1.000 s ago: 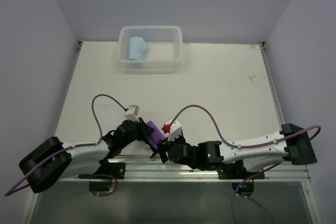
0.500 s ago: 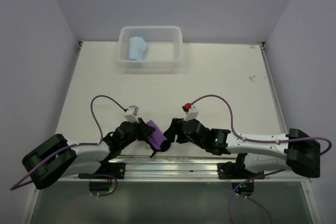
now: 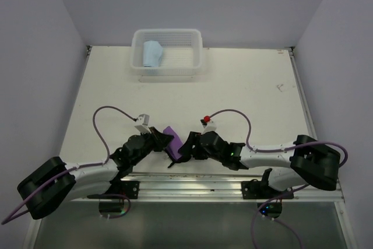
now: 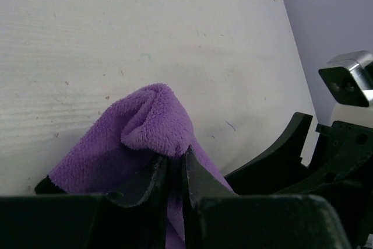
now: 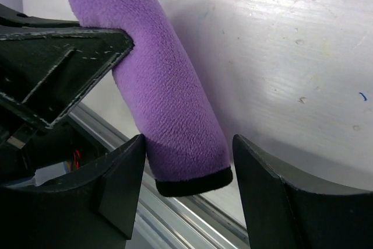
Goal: Roll the towels
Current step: Roll the towel
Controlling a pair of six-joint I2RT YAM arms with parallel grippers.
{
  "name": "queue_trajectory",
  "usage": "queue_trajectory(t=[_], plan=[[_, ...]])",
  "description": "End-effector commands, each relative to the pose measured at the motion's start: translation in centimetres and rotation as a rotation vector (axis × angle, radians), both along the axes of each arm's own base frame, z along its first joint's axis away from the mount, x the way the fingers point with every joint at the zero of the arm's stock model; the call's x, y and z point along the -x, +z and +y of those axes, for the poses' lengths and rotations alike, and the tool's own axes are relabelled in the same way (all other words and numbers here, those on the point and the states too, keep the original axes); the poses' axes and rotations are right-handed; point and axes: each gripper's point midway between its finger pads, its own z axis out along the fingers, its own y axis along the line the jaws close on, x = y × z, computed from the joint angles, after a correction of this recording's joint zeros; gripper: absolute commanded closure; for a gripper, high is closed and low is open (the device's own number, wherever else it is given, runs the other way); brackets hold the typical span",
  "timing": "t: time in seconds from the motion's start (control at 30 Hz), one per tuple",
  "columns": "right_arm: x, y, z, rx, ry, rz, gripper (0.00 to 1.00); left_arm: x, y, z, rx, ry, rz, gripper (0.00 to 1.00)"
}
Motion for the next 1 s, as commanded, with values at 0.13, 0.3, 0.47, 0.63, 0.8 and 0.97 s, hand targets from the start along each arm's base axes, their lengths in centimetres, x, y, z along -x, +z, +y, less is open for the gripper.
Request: queue_trajectory(t=[0.13, 0.3, 0.47, 0.63, 0.8, 0.97], plan=[[0.2, -0.8, 2.3, -0.08, 0.023, 0.05, 0.37, 3.2, -6.3, 4.6, -0.081, 0.052, 0.082, 1.0], [-0.3, -1.3, 2.0, -0.034, 0.015, 0.024, 0.37, 3.5, -7.0, 5.1, -0.086, 0.069, 0.104, 1.0], [-1.0, -1.0, 1.6, 0.037, 0.021, -0.032, 0.45, 3.4, -7.6, 5.3, -0.11, 0.083, 0.128, 1.0], [-1.2, -0.9, 1.6, 0.098, 0.04, -0.069, 0.66, 3.1, -7.9, 5.1, -0.13, 0.089, 0.152, 1.0], [-0.9, -1.5, 1.5, 0.176, 0.047, -0.09, 0.87, 3.1, -8.4, 5.1, -0.17, 0.089, 0.176, 0.79], [-0.5, -2.4, 1.2, 0.242, 0.051, -0.104, 0.97, 2.7, -8.0, 5.3, -0.214, 0.103, 0.186, 0.5]])
